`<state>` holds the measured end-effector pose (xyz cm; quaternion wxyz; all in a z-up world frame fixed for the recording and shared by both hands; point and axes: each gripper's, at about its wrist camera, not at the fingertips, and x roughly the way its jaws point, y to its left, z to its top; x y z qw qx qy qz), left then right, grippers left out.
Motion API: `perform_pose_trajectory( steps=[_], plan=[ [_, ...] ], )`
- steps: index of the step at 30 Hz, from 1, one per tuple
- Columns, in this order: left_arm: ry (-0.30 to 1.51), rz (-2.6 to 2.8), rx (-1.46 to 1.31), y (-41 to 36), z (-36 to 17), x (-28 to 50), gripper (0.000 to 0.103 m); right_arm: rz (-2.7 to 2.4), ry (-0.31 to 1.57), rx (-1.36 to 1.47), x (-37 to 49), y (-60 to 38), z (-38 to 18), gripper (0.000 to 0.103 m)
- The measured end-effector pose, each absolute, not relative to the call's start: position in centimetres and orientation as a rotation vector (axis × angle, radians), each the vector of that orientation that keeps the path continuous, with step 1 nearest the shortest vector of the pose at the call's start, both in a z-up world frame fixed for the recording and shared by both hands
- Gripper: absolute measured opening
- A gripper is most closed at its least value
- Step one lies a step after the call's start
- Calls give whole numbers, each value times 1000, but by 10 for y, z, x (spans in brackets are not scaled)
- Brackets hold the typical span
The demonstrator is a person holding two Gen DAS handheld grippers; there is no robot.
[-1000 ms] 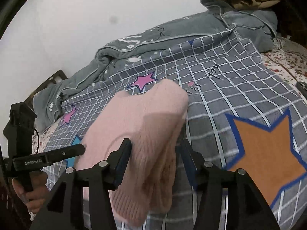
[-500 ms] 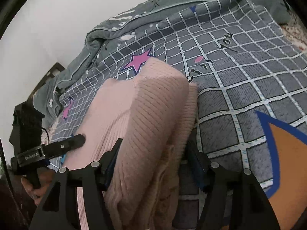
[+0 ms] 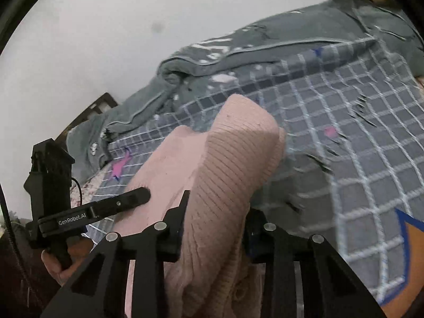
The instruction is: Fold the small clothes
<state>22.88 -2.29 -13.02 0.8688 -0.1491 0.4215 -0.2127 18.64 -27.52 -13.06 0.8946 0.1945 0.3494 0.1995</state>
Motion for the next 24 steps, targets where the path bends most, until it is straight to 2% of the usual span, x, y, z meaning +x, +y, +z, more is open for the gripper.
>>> perform_pose_trajectory(
  steps=[5,12,16,20,24],
  plan=[
    [886,-362,-300,17,-127,243,33,482,739,422,213,-234,-134,33],
    [927,-314,-285,41,-154,261,35,477,805,399,245,-197,-157,34],
    [879,-277,-198,33,-155,260,45,454,858,390,254,-201,-172,39],
    [828,-237,-89,26,-150,251,48,446,866,358,252,-206,-171,47],
    [806,-208,-73,35,-143,242,49,405,815,232,242,-204,-149,49]
  ],
)
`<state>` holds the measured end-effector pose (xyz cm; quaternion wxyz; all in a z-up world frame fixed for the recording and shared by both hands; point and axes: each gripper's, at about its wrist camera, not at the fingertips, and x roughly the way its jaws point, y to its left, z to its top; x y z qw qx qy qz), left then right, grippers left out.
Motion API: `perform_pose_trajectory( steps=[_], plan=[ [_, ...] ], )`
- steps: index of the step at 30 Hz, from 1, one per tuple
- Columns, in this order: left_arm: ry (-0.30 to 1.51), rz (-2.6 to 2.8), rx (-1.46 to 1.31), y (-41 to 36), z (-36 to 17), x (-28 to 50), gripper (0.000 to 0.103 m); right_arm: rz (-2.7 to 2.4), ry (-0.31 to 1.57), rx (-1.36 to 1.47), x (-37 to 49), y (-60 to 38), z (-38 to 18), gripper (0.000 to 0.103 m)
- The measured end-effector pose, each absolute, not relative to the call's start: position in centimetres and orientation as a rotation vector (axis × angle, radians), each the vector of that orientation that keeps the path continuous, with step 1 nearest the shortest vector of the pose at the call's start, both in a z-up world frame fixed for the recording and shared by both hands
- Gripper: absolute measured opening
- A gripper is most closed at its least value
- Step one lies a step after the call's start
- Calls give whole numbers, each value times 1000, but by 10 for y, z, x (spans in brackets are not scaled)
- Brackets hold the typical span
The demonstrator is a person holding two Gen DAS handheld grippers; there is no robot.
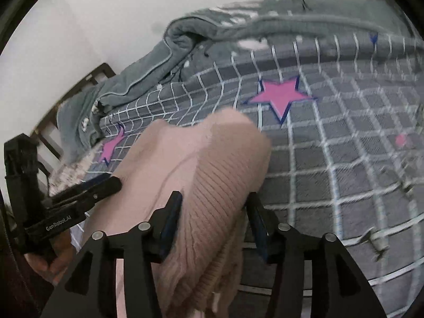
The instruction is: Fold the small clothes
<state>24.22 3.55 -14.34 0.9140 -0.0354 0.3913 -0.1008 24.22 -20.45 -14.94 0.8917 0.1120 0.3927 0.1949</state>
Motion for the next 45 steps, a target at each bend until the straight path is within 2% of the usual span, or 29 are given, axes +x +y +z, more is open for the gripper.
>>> perform_pose_trajectory(
  steps=[7,9,11,13,15,20,27,29,34,37,38,45],
  plan=[
    [828,-161,-213,83,-141,241,50,348,776,224,251,-212,-137,49],
    [836,-148,-234,91,-143,241,50,359,798,253,259,-208,-143,40],
    [846,-147,-256,97,-143,241,50,374,815,225,265,-199,-151,10],
    [845,-150,-266,101,-141,236,50,365,721,192,257,-206,-141,9],
    [828,-160,-263,101,-139,230,53,380,668,282,251,-226,-136,9],
    [861,-175,-222,77,-140,226,53,244,845,160,267,-215,-184,12],
    [814,-250,-204,56,-126,198,53,231,643,126,199,-208,-119,21],
    [813,-262,-193,48,-125,190,53,300,592,92,177,-193,-109,28],
    [839,-247,-138,29,-141,168,53,397,568,-41,144,-155,-134,28],
    [860,-224,-88,20,-153,157,56,319,638,-101,144,-157,-163,18],
    [865,-226,-85,19,-155,153,56,310,648,-99,144,-160,-168,18],
    [884,-211,-91,21,-152,139,56,325,717,-50,134,-176,-161,14]
  ],
)
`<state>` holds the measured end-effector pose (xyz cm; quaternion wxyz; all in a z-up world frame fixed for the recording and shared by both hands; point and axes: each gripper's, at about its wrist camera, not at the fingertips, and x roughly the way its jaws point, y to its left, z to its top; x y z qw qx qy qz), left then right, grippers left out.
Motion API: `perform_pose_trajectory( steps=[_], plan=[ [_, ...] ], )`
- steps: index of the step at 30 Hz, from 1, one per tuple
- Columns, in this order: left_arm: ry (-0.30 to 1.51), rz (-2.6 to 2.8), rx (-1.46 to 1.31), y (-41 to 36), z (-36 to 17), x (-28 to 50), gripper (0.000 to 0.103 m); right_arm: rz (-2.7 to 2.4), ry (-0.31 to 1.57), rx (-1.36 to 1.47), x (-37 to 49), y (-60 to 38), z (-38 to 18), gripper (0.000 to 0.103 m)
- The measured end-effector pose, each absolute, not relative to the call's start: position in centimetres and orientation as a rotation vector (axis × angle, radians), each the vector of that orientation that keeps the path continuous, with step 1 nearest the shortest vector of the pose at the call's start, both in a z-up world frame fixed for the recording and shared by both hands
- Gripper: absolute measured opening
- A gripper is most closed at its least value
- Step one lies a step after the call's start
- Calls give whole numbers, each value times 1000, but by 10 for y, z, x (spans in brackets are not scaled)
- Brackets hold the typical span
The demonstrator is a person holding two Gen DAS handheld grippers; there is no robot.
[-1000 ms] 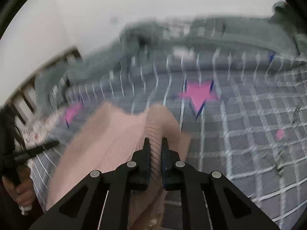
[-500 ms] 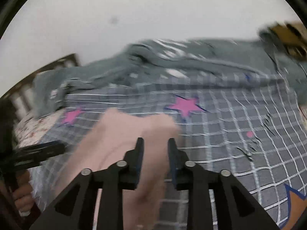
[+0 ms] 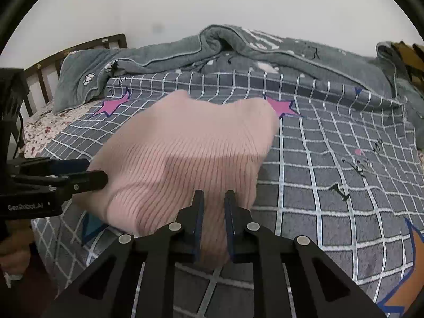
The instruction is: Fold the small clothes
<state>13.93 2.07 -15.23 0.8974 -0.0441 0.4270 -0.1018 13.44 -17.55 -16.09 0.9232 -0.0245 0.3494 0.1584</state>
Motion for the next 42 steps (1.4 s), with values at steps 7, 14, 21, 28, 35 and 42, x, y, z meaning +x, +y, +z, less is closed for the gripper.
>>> perform_pose_trajectory(
  steps=[7,14,21,28,35,42],
  plan=[
    [896,-176,-66,23,-139,137,55,315,747,4,116,-192,-130,21],
    [896,-168,-111,29,-123,139,55,315,689,-7,111,-196,-103,33],
    [873,-183,-132,33,-104,152,55,307,697,16,119,-201,-103,37],
    [859,-165,-129,30,-119,182,55,322,673,-8,141,-189,-109,37],
    [876,-183,-131,25,-139,218,55,355,677,-24,184,-159,-127,37],
    [896,-190,-35,12,-160,235,59,294,750,-102,220,-153,-158,37]
  ],
)
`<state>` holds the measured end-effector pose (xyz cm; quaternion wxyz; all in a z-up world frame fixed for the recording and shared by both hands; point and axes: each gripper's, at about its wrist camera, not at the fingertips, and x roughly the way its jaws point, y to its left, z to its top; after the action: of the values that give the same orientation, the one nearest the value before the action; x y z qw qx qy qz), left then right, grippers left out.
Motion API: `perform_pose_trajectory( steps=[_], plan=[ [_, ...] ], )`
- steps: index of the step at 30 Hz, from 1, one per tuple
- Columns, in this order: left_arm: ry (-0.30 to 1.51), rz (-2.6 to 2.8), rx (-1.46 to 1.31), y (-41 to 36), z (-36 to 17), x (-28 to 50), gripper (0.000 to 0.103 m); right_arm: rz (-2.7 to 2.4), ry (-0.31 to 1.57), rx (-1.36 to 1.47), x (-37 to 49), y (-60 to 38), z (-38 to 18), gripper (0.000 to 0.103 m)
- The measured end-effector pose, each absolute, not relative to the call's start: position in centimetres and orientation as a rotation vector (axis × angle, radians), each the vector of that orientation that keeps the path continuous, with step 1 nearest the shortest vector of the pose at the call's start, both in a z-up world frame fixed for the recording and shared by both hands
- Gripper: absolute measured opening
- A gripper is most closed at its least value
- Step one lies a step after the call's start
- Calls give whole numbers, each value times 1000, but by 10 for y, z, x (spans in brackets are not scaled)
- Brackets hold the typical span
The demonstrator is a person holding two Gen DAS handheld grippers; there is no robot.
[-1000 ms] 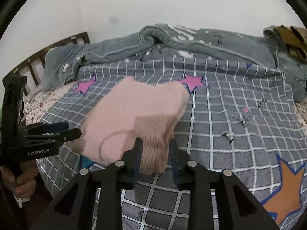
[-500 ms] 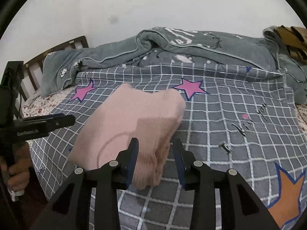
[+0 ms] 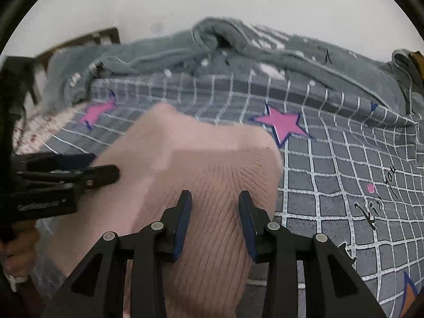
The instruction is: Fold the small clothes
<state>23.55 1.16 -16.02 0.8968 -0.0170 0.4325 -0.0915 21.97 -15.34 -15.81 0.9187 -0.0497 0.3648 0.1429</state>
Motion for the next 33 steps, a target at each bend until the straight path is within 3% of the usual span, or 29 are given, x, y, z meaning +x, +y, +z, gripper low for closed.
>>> perform_pose_trajectory(
  steps=[17,33],
  plan=[
    [887,-170,-124,17,-164,229,62,294,785,-61,226,-157,-158,38],
    [894,-168,-132,24,-135,166,60,262,799,8,164,-197,-136,42]
  ],
)
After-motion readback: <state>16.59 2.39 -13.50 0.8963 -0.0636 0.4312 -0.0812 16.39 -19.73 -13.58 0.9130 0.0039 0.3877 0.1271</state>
